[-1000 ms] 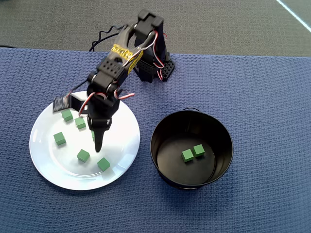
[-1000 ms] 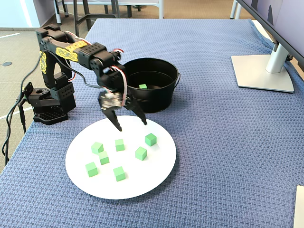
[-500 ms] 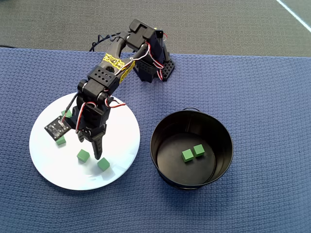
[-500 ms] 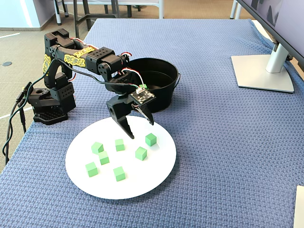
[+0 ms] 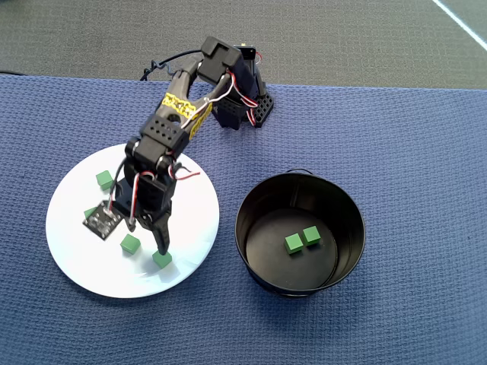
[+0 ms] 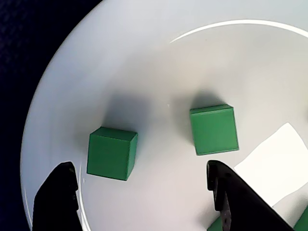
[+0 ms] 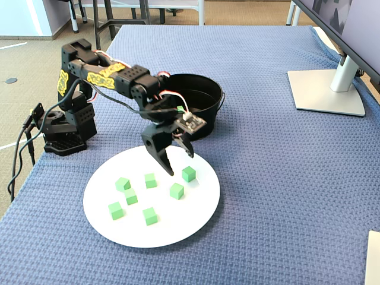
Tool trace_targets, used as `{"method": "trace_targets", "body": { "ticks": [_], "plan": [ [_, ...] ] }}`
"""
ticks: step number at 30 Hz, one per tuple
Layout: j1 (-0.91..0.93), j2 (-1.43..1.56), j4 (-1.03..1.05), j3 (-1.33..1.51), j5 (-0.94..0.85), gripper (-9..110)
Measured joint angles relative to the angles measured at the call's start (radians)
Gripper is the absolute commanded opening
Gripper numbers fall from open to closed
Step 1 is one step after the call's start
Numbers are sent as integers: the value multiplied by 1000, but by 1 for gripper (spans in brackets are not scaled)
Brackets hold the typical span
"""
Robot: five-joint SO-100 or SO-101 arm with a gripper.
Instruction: Pick up the green cubes from the white plate and place them in the black recipient
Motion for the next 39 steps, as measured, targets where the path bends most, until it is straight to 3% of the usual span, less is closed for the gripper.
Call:
{"method": "trace_targets", "body": {
  "ticks": [17,39],
  "plan": [
    [-101,-104,-2,-64,55,24],
    [-104,-146,-81,-64,110,22]
  ]
}}
